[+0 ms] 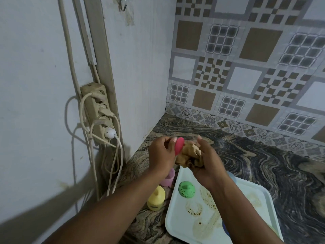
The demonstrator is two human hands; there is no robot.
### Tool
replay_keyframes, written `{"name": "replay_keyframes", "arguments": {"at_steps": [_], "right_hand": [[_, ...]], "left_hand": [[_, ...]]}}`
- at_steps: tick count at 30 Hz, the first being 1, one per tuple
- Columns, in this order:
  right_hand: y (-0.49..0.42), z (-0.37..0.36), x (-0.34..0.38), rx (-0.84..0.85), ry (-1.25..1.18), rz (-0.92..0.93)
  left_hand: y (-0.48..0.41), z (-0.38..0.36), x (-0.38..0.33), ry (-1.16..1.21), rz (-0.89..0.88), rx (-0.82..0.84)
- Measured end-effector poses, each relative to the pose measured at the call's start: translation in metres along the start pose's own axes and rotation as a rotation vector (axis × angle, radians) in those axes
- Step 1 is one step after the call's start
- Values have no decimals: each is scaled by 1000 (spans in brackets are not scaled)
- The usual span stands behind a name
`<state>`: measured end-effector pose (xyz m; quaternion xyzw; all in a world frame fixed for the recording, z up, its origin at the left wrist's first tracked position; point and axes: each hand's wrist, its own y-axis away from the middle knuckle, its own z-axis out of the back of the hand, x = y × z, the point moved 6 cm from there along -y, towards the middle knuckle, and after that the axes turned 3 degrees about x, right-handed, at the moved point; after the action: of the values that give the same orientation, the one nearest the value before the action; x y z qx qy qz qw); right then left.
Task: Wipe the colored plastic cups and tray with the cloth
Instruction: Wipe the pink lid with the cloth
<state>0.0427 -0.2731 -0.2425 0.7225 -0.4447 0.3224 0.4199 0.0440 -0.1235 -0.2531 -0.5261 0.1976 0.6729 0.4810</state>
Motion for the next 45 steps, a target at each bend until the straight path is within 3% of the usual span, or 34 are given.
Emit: {"name": "replay_keyframes", "arguments": {"at_steps": [5,7,10,13,15,18,21,23,28,31,33,35,38,41,43,45], "right_hand": [[-7,2,-2,8,99,89],[-9,7,-2,19,101,100],[-13,17,0,75,128,104],[-15,24,2,150,212,74],[-15,27,2,127,264,70],[-21,41,4,-37,202,110],[-25,44,7,-52,68,137],[-21,38,10,-71,221,247],[5,5,10,-2,1036,779],[-1,11,13,15,1227,660],[-3,17,23,-100,1183,617],[-1,13,30,-209,1110,691],[-5,1,9,-67,1163,782],[-10,21,-14,-10,1249,621],[-15,39,-13,-113,1116,450],[-20,45,-13,-209,727,294]], "left_hand": [[2,-2,-5,11,-131,4],[-1,-6,2,89,-22,86],[-9,-11,18,355,281,250],[-11,-17,22,498,494,521],[-8,-17,17,529,540,641],[-9,-12,11,634,568,635],[-10,-12,16,656,572,626],[-9,-14,19,666,562,614],[-11,-15,25,613,501,564],[-8,-12,37,625,519,526],[-7,-10,37,696,534,508],[-8,-12,29,753,518,513],[-12,-12,20,791,499,492],[-14,-5,32,814,514,410],[-15,-1,35,839,511,384],[-13,-3,33,822,495,409]]}}
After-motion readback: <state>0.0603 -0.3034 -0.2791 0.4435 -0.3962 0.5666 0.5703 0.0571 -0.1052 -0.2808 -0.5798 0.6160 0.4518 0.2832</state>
